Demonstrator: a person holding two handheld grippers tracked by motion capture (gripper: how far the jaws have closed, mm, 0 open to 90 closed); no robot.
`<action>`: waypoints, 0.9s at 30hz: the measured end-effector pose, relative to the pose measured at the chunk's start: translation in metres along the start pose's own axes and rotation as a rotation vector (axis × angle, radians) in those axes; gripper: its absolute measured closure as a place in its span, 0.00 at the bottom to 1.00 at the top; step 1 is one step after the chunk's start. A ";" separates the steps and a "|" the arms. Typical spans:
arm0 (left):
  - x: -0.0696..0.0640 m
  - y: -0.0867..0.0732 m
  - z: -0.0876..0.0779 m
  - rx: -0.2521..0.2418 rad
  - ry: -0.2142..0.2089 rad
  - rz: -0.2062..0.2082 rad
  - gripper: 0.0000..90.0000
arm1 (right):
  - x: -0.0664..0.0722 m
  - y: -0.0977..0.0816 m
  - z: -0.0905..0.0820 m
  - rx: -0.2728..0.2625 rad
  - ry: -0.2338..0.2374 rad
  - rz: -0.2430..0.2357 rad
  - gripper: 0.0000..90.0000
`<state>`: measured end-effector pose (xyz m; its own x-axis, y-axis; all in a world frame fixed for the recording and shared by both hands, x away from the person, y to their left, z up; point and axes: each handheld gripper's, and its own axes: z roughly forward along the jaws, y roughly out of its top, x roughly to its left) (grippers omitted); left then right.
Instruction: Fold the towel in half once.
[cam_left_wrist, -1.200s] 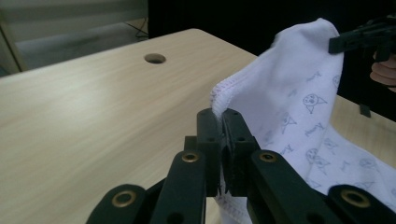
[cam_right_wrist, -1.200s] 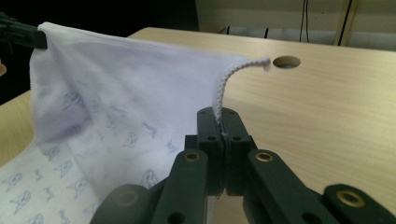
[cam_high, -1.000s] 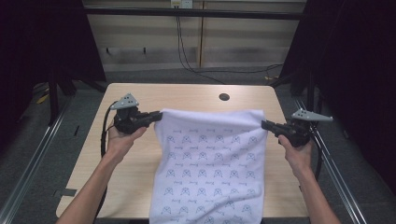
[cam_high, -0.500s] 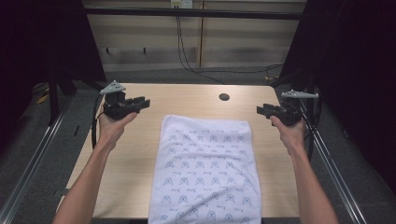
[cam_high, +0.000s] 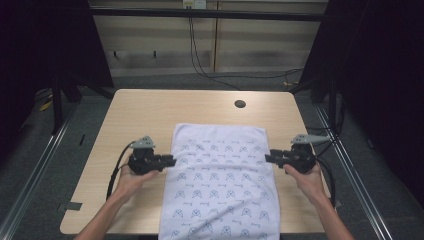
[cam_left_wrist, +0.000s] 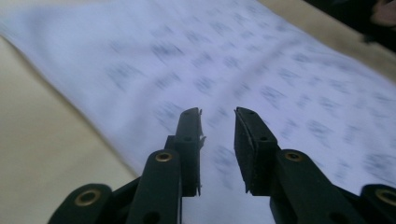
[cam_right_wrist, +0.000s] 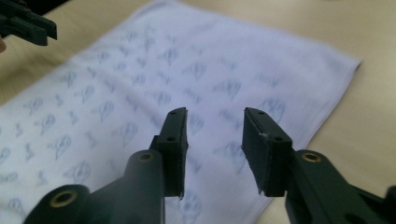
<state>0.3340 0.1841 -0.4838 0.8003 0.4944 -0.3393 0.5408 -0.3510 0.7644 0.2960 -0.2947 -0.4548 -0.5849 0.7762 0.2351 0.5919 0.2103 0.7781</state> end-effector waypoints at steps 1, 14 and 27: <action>-0.006 -0.007 0.002 0.023 -0.001 0.013 0.79 | 0.003 -0.010 0.005 0.027 0.004 0.011 0.67; 0.002 -0.023 0.002 0.106 0.151 0.114 0.84 | 0.018 -0.036 0.038 0.152 -0.025 -0.057 0.65; -0.030 -0.046 -0.019 0.160 0.109 0.110 0.88 | 0.038 -0.049 0.026 0.176 -0.007 -0.111 0.83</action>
<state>0.2805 0.2006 -0.4987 0.8288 0.5259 -0.1910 0.4932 -0.5253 0.6935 0.2595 -0.2602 -0.4990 -0.6483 0.7465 0.1496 0.6124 0.3946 0.6850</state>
